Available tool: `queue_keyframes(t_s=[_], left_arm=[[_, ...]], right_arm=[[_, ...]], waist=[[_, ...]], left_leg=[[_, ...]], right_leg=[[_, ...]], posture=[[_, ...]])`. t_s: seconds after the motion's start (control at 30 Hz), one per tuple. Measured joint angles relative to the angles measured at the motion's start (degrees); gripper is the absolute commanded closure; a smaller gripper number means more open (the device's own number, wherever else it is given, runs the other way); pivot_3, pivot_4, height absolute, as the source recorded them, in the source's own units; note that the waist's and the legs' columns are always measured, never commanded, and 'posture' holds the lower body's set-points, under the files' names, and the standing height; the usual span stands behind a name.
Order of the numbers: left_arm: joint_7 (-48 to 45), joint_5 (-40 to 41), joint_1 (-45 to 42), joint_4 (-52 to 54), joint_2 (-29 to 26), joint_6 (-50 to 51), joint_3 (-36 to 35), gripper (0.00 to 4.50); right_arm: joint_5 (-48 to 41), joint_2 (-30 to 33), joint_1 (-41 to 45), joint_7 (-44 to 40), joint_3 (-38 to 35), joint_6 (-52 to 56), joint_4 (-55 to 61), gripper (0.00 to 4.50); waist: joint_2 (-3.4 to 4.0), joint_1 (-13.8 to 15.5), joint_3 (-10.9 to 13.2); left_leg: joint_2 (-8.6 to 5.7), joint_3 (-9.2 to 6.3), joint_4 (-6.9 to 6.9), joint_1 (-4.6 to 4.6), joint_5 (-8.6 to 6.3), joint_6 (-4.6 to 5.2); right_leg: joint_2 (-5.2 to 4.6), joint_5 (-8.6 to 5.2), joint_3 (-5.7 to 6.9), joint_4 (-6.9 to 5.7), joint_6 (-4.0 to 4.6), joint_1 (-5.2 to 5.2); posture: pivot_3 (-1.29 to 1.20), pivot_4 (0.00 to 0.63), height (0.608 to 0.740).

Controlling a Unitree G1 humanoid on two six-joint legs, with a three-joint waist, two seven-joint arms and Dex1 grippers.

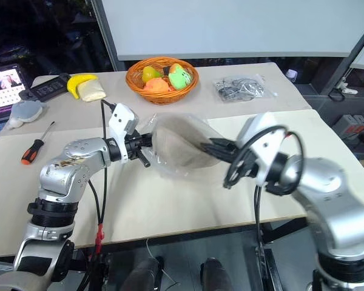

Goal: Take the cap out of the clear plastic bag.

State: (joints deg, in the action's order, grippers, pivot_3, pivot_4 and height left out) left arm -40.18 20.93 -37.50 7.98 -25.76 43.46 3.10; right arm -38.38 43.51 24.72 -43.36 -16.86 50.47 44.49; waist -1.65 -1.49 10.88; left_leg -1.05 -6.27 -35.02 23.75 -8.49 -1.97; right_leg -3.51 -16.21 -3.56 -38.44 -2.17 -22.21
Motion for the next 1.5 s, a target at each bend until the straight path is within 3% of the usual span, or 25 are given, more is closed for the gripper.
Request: queue_keyframes(t_s=[0.17,0.3,0.5,0.63,0.8,0.93,1.13,1.3,1.5], left_arm=[[-0.1,-0.08,-0.09,-0.27,0.24,-0.01,0.44,4.5],[0.05,-0.15,0.02,-0.78,0.66,0.13,0.86,4.5],[0.12,-0.46,0.07,-1.24,0.68,0.18,0.86,4.5],[0.08,-0.49,0.22,-1.38,0.71,0.16,0.92,4.5],[0.18,-0.96,1.38,-1.32,0.68,-1.3,2.14,4.5],[-0.66,-6.57,4.94,-0.55,-2.34,-9.4,6.7,4.5],[-1.68,-17.83,13.12,-2.34,-6.75,-27.03,13.9,4.5],[-0.49,-20.85,16.44,-5.71,-5.7,-35.56,14.29,4.5],[2.17,-24.89,17.83,-8.63,-5.8,-44.95,13.63,4.5]], right_arm=[[-14.31,5.07,2.66,0.26,-8.54,6.26,-3.59,4.45],[-32.66,1.88,10.59,13.7,-18.94,6.78,-15.39,4.45],[-49.82,1.8,9.6,27.34,-25.84,5.63,-30.85,4.45],[-50.96,-3.01,10.4,41.38,-23.52,2.56,-37.21,4.45],[-54.15,-22.13,10.21,62.62,-16.63,-4.69,-39.97,4.45],[-54.86,-33.47,9.64,71.08,-11.6,-9.09,-40.11,4.45],[-57.11,-37.47,10.64,78.03,-10.6,-14.13,-40.59,4.45],[-53.45,-39.72,3.97,84.95,-6.15,-14.15,-42.15,4.45],[-46.4,-37.19,1.22,85.26,-1.53,-12.47,-41.44,4.45]], waist=[[0.0,0.47,0.0],[-0.01,0.44,0.01],[-0.01,0.73,0.0],[0.0,-0.08,0.0],[0.12,-1.9,-0.01],[0.17,-2.3,-0.01],[0.22,-1.45,-0.03],[0.24,-1.21,-0.07],[0.33,-1.15,-0.36]], left_leg=[[0.01,0.03,0.0,0.09,-0.08,0.13],[0.03,0.1,0.04,0.08,-0.08,0.13],[-0.03,0.12,0.0,0.24,-0.11,0.18],[0.02,0.18,0.03,0.14,-0.11,0.19],[0.05,0.32,0.2,0.1,-0.1,0.19],[0.02,0.34,0.22,0.39,-0.12,0.22],[0.01,0.34,0.19,0.62,-0.11,0.22],[0.04,0.36,0.18,0.54,-0.11,0.22],[0.06,0.4,0.18,0.33,-0.11,0.23]], right_leg=[[0.0,0.06,-0.01,0.22,-0.02,-0.02],[0.01,0.13,-0.08,0.29,-0.04,-0.01],[-0.04,0.15,-0.08,0.41,-0.08,-0.03],[0.0,0.17,-0.18,0.34,-0.06,-0.05],[0.06,0.17,-0.37,0.22,-0.04,-0.21],[0.03,0.18,-0.4,0.19,-0.04,-0.56],[0.0,0.19,-0.42,0.0,-0.04,-0.92],[0.04,0.18,-0.43,-0.07,-0.02,-0.88],[0.07,0.18,-0.45,-0.11,-0.02,-0.71]], posture=[[0.0,0.15,0.74],[0.0,0.15,0.74],[0.0,0.15,0.74],[0.0,0.15,0.74],[0.0,0.15,0.74],[0.0,0.15,0.74],[0.0,0.15,0.74],[0.0,0.15,0.74],[0.0,0.15,0.74]])
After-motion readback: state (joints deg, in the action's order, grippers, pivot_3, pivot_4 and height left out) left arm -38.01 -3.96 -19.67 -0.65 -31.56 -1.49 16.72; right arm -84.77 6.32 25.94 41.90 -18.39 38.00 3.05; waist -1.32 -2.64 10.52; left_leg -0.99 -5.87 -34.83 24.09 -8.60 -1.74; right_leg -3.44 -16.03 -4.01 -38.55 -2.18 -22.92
